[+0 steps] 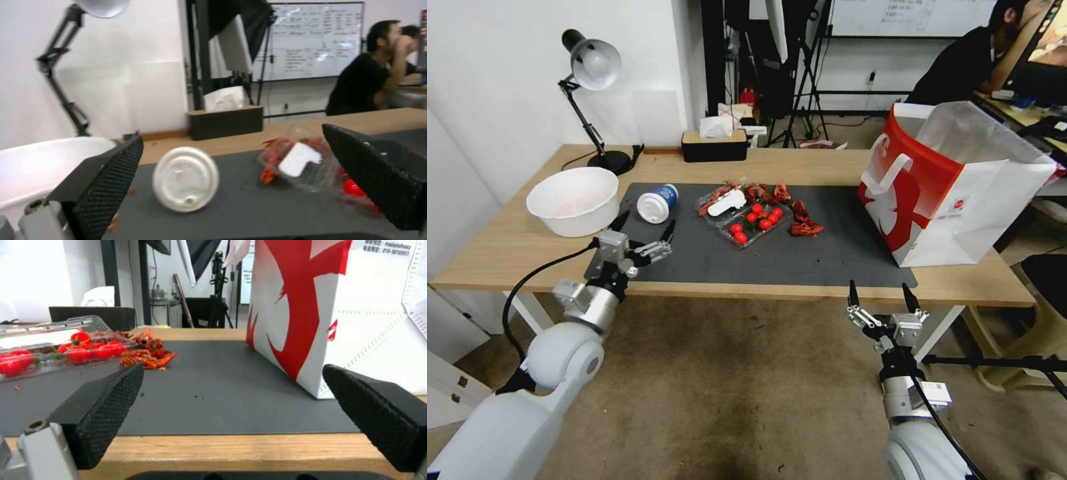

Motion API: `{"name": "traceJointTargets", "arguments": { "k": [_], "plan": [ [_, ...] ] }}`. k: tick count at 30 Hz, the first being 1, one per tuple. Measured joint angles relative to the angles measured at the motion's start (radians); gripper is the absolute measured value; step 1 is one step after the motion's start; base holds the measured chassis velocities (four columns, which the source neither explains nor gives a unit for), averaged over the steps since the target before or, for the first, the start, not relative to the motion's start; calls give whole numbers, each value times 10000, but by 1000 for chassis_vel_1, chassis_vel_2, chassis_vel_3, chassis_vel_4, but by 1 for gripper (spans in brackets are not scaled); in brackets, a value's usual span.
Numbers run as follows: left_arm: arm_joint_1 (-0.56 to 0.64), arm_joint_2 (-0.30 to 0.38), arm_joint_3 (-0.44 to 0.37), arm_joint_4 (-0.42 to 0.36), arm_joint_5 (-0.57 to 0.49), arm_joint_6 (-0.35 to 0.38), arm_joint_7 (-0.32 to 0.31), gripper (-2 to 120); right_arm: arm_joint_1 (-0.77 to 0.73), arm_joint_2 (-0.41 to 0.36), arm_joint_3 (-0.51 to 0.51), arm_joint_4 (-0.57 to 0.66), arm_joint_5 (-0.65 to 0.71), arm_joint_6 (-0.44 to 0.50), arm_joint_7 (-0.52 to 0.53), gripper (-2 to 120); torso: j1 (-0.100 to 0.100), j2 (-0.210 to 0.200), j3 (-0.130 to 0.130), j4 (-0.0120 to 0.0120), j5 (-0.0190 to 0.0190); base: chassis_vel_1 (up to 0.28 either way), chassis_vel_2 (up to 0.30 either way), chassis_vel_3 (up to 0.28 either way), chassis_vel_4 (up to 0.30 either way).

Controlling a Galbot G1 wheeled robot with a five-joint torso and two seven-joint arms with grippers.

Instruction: Pick up the trash from the table and place it into the takeout bag.

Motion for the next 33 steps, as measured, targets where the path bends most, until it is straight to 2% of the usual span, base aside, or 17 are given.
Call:
{"name": "traceJointTargets", "arguments": {
  "k": [12,25,33],
  "plan": [
    [1829,-689,-1144,-13,672,-793,130,100,42,-2,-57,-66,4,72,2,100,1,0,1,0,-1,0,0,0,0],
    [2690,-997,-1373,168,1161,-1624,262,100,11,-33,-6,-47,17,91,4,100,0,0,1,0,0,0,0,0,0],
    [2864,-1074,-1410,221,1294,-1847,270,100,45,2,-54,-48,19,91,5,100,1,0,1,1,0,0,0,0,0]
  ]
}}
